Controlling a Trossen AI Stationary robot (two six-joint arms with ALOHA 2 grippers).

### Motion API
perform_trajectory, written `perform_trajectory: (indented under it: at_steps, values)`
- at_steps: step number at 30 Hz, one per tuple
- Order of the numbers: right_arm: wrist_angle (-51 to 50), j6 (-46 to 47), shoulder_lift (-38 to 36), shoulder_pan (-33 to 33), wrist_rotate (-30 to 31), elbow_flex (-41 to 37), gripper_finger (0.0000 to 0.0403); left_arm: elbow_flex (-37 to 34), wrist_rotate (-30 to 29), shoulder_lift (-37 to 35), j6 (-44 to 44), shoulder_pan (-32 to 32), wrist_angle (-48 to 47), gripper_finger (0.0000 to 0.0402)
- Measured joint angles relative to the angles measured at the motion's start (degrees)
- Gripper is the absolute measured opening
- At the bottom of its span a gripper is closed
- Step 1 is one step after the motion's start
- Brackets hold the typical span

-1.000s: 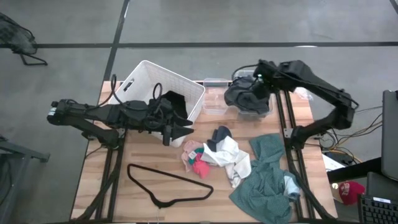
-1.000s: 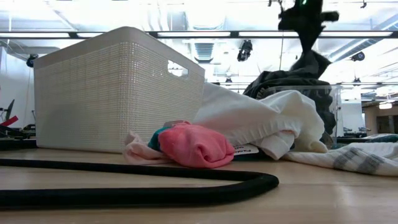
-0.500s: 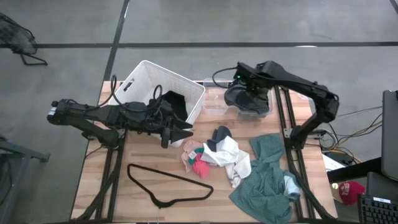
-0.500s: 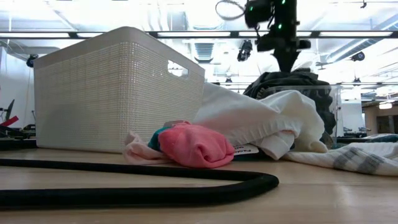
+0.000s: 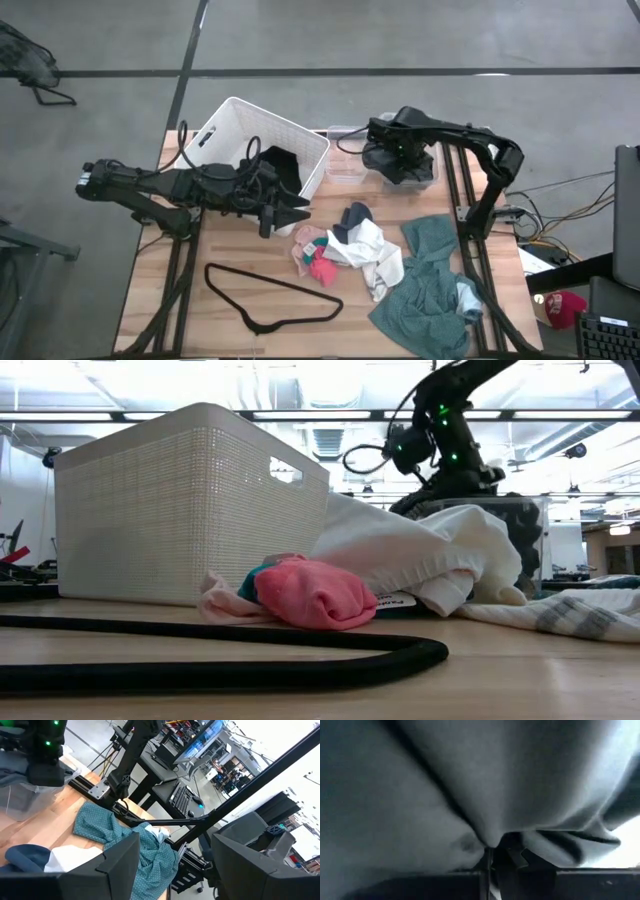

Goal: Pick & Place Cloths
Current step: Put the gray underwear into the right transparent bin

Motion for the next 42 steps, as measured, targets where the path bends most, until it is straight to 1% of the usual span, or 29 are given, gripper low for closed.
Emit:
perform_trajectory:
  at_steps: [3, 4, 8, 11, 13, 18, 25, 28, 30, 33, 35, 42]
  values:
    - [-0.24, -2.63, 0.97, -0.84, -3.57, -1.96, 0.0008, 0.0, 0.0, 0.0, 0.0, 0.0, 0.01, 0.025]
    - [-0.15, -2.79, 0.92, -0.96, -3.56, -2.26, 0.0008, 0.0, 0.01, 0.0, 0.0, 0.0, 0.0, 0.025]
    - [0.07, -2.46, -0.34, -1.16, -2.24, -2.13, 0.0008, 0.02, 0.02, -0.02, 0.0, 0.0, 0.0, 0.025]
    - [-0.07, -2.24, -2.58, -1.22, 1.13, -0.92, 0.001, 0.02, 0.0, -0.02, 0.11, 0.0, 0.0, 0.025]
    - [-0.34, -2.19, -4.22, -1.23, 1.33, 0.48, 0.0016, 0.02, 0.02, -0.02, 0.22, 0.0, 0.0, 0.025]
    - [-0.5, -0.12, -8.27, -1.3, 1.26, 3.48, 0.0057, 0.03, 0.01, -0.02, 0.26, 0.0, 0.02, 0.025]
    - [1.18, 5.78, -13.74, -1.05, 0.38, 7.16, 0.0152, 0.04, 0.0, -0.02, 0.42, 0.0, 0.0, 0.025]
    - [6.6, 5.87, -16.64, 0.07, -3.29, 7.54, 0.0189, 0.07, -0.02, -0.02, 0.42, 0.0, 0.0, 0.025]
    - [11.48, 6.31, -18.4, 1.18, -6.08, 7.47, 0.0206, 0.07, -0.15, -0.02, 0.47, 0.0, 0.0, 0.025]
    - [15.62, 8.14, -19.18, 3.25, -7.13, 7.43, 0.022, 0.07, -0.5, -0.02, 0.89, 0.02, 0.02, 0.025]
    - [16.37, 8.62, -18.57, 3.98, -7.04, 7.41, 0.0224, 0.07, -0.68, -0.02, 1.05, 0.04, 0.02, 0.025]
    - [15.89, 7.29, -12.09, 4.51, -7.15, 6.69, 0.0221, 0.07, -0.91, -0.02, 0.99, 0.04, 0.01, 0.025]
